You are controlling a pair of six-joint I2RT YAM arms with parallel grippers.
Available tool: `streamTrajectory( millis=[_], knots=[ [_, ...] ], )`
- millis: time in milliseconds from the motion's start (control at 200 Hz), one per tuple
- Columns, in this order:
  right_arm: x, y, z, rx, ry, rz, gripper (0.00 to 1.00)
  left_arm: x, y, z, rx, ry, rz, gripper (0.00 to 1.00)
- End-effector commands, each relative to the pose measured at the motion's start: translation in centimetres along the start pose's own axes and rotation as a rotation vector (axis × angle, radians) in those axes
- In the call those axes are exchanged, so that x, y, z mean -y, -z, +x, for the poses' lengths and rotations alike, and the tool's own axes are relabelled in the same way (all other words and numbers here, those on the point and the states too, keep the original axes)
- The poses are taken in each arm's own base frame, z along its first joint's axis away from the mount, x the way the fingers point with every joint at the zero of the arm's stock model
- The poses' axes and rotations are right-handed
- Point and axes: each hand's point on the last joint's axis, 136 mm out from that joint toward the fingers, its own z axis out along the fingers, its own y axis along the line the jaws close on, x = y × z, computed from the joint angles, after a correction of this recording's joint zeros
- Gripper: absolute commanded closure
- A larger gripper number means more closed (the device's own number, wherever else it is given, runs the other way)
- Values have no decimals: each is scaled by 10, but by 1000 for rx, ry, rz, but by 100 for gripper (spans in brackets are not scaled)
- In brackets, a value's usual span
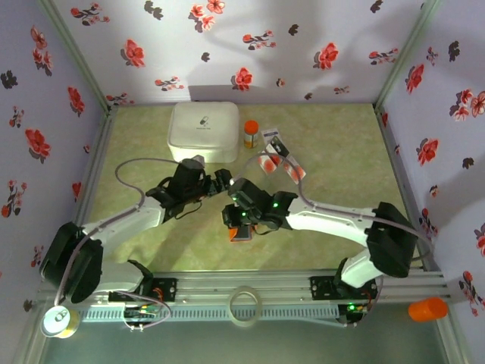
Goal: Put the credit cards into the card holder
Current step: Close the card holder at the center of the table.
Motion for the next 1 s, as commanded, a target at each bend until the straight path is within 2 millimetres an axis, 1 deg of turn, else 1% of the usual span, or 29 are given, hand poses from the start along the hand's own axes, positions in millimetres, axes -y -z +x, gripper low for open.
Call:
streamTrajectory(
  millis=[0, 220, 460, 620, 865, 995],
  knots=[
    [11, -4, 3, -11, 28, 64, 88, -19, 11, 5, -41, -45, -83, 0],
    [51, -14, 22, -24, -22, 153, 91, -33, 15, 16, -90, -85, -137, 0],
    [82, -21, 45, -22, -96, 183, 95, -42, 16, 29, -143, -113, -150, 0],
    [91, -29, 55, -24, -126, 171, 95, -46, 15, 45, -203, -159, -166, 0],
    [95, -31, 60, -23, -146, 160, 96, -51, 10, 75, -267, -223, -195, 0],
    [95, -31, 61, -20, -153, 153, 96, -48, 5, 92, -288, -256, -190, 0]
  ],
)
